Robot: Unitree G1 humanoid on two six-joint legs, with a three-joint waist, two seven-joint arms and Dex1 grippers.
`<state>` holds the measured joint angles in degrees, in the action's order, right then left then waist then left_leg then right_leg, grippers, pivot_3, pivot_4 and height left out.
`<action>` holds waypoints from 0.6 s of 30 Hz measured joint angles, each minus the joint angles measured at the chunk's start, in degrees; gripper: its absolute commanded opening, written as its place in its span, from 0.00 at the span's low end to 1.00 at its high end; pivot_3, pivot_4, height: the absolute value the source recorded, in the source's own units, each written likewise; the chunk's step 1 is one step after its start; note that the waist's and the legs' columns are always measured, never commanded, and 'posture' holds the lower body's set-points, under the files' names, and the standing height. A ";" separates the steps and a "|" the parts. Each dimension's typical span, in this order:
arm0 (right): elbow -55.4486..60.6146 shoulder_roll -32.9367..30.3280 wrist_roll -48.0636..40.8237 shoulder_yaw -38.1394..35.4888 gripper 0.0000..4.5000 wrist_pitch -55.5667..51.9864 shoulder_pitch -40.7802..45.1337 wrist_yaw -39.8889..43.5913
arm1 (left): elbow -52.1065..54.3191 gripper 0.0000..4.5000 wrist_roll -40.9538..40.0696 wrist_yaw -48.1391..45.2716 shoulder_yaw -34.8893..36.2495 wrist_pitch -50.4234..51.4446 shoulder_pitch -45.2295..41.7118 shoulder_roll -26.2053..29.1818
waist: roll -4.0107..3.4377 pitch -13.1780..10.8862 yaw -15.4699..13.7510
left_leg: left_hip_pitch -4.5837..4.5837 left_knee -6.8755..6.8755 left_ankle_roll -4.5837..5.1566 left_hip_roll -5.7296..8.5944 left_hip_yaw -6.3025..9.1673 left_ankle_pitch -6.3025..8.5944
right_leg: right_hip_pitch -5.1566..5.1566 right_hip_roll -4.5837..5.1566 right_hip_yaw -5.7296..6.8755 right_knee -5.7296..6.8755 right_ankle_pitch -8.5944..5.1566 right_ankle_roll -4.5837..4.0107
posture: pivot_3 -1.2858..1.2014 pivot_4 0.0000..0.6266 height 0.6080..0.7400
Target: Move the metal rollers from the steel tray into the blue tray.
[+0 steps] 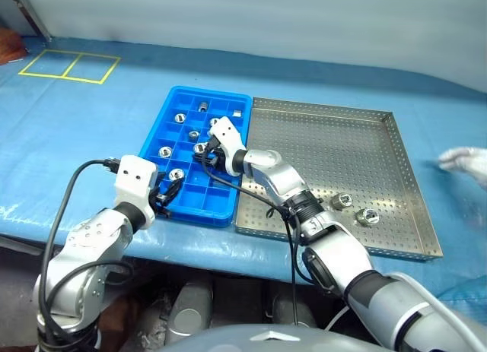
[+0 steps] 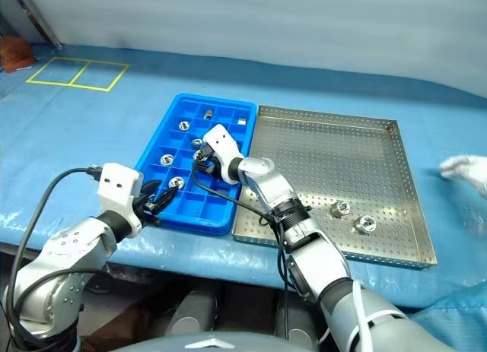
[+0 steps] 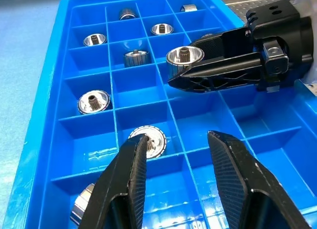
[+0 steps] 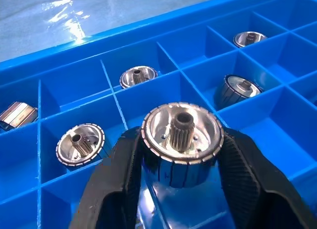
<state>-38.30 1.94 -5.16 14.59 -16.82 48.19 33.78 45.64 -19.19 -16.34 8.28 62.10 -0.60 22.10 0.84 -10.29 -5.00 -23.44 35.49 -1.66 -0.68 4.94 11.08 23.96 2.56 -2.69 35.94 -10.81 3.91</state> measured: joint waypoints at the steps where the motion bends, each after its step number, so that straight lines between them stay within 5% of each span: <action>1: 0.65 -0.11 0.11 -0.18 0.80 0.02 -0.32 -0.26 | -0.51 0.46 -0.02 -0.04 -0.34 -0.14 -0.37 0.00 | 0.00 0.00 0.06 | -0.01 0.00 0.00 0.00 0.00 0.00 | 0.00 0.00 0.00 0.00 0.00 0.00 | 0.64 0.24 1.00; 11: 35.94 -10.78 -0.43 -5.01 0.80 -9.20 -17.59 -4.12 | -8.62 0.46 -1.18 -2.65 -8.36 -4.51 -8.90 -2.43 | 0.00 0.01 0.33 | -0.17 0.02 -0.04 0.02 0.02 -0.01 | 0.08 0.04 0.03 -0.06 -0.02 -0.01 | 0.57 0.24 1.00; 18: 54.10 -20.22 0.39 -10.86 0.80 -22.57 -33.27 -8.41 | -16.86 0.46 -1.20 -6.03 -14.76 -9.19 -16.24 -4.05 | -0.01 0.01 4.23 | -0.16 0.08 -0.03 0.00 -0.13 0.00 | 0.13 0.04 -0.11 -0.02 -0.02 0.00 | 0.52 0.24 1.00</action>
<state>15.80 -18.28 -4.77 3.73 -39.39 14.92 25.37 28.77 -20.39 -22.37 -6.48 52.91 -16.84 18.06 0.84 -10.29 -0.76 -23.60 35.57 -1.68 -0.68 4.81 11.08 24.08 2.61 -2.81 35.92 -10.83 3.91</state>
